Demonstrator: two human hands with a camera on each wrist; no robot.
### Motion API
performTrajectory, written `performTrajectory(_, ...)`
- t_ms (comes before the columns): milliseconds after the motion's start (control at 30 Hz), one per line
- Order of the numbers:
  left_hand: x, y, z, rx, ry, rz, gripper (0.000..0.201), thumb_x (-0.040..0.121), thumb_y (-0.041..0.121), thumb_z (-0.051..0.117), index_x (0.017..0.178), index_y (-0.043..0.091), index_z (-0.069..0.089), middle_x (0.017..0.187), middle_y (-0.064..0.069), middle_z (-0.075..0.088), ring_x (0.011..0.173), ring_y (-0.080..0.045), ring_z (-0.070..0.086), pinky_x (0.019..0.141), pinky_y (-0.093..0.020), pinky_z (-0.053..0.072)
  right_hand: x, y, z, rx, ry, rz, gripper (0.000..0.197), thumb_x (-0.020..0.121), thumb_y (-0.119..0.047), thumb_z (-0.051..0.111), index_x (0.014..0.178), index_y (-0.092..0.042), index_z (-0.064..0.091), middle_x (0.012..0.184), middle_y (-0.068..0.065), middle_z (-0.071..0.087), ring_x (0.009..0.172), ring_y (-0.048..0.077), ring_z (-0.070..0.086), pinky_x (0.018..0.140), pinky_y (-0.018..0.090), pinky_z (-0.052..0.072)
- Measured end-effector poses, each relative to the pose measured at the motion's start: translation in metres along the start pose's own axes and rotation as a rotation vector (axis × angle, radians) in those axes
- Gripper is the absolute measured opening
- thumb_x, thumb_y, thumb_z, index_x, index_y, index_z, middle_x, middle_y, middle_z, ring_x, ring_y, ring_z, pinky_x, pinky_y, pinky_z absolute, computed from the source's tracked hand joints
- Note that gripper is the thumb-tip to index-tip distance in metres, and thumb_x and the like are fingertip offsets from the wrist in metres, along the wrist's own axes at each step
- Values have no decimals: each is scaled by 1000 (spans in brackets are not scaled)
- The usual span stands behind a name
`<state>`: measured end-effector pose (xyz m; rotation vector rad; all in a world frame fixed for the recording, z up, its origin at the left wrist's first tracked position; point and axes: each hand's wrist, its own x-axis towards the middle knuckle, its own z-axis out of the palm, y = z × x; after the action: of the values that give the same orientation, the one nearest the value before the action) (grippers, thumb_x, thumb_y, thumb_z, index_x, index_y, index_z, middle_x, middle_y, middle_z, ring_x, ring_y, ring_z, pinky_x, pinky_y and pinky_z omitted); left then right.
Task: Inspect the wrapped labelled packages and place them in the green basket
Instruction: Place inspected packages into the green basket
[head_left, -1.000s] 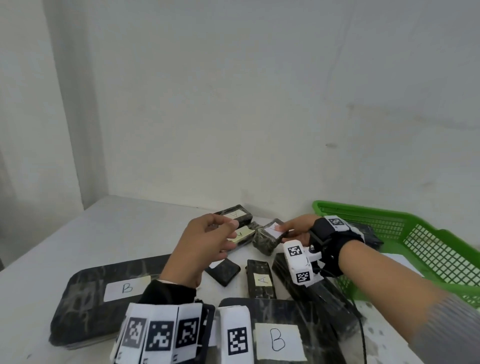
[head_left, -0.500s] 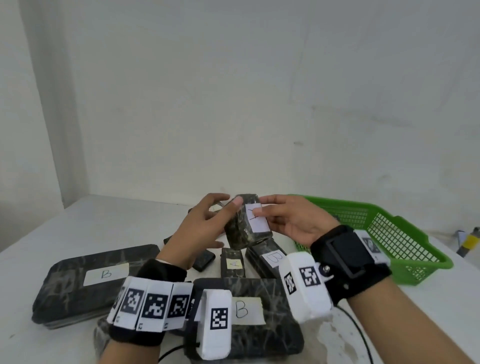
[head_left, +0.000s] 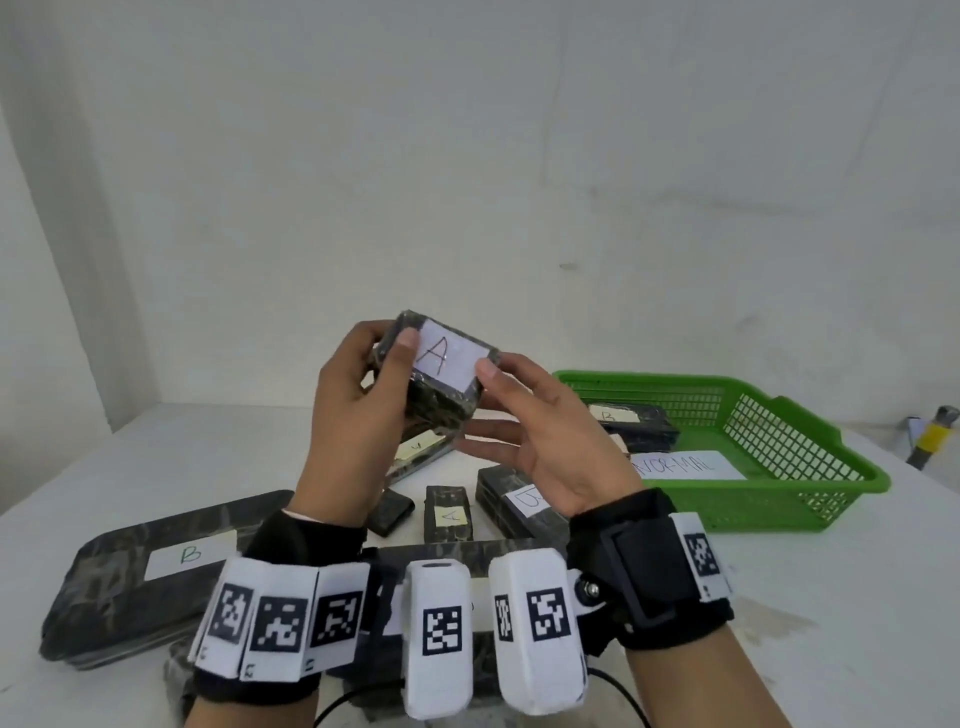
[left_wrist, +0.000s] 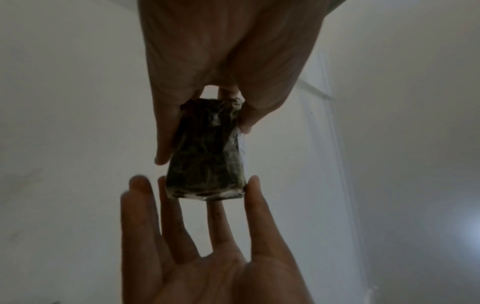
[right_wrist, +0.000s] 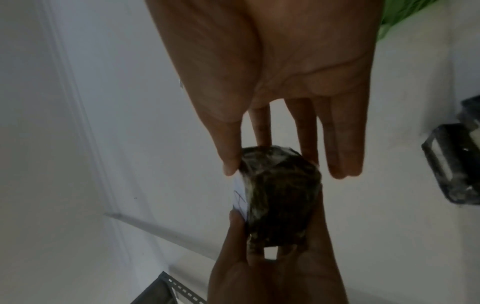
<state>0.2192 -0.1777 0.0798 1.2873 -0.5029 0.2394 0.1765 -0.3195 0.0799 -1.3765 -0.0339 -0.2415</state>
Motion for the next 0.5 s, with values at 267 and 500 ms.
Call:
performTrajectory(267,-4,17,3,-5,-180,-61,7,96,25,61,100,22,66,94,-2,67,77,-8,65,68,-27,53,-8,-9,-6,114,5,-169,18,98,-22,55,113,-19,64,106,9,69,94,25,70,84,50,59)
performTrajectory(500,-8,20,9,-56,-167,-51,36,78,40,63,101,16,75,95,-12,74,92,-33,71,84,-47,60,-16,-19,-10,9,41,-255,26,81,-40,64,96,-19,66,91,2,70,88,19,70,77,40,61)
